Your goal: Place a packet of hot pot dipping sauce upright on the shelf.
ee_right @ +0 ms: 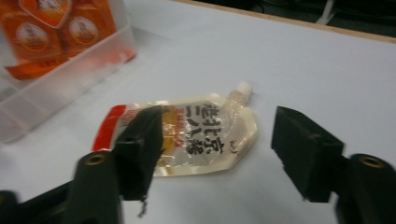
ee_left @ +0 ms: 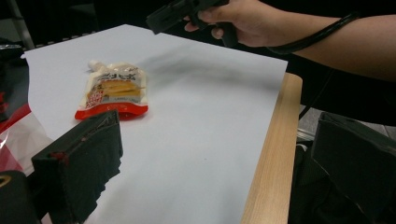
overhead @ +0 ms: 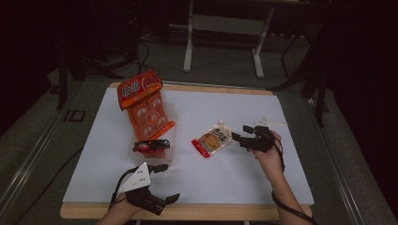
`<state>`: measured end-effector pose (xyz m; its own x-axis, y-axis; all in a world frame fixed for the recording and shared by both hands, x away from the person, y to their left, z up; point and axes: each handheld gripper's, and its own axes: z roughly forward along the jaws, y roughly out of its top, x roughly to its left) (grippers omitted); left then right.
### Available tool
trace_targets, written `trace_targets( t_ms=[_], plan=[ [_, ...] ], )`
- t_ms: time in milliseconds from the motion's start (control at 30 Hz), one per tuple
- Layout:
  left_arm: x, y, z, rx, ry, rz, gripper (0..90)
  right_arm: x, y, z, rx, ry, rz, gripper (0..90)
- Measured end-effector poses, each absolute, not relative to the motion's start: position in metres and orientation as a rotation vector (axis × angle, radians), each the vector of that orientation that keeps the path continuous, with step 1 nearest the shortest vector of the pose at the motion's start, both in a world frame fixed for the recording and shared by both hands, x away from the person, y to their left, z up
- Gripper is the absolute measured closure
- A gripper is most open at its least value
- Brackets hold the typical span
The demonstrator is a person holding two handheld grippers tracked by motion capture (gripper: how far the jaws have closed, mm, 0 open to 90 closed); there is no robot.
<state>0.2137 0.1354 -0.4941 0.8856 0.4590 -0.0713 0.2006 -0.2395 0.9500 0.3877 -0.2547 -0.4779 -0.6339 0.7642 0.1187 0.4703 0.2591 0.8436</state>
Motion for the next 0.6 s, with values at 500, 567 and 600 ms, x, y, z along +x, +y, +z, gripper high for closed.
trace_targets(
  t_ms=[500,567,600],
  plan=[
    [0.210,0.129,-0.503,1.840,0.467,0.240,2.4,0.422,-0.239,-0.508,1.276,2.226,1.173,52.9],
    [0.210,0.129,-0.504,1.839,0.476,0.229,2.4,0.425,-0.237,-0.512,1.296,2.227,1.168,52.7],
    [0.210,0.130,-0.505,1.838,0.478,0.229,2.4,0.427,-0.236,-0.514,1.301,2.224,1.153,52.7]
  ],
)
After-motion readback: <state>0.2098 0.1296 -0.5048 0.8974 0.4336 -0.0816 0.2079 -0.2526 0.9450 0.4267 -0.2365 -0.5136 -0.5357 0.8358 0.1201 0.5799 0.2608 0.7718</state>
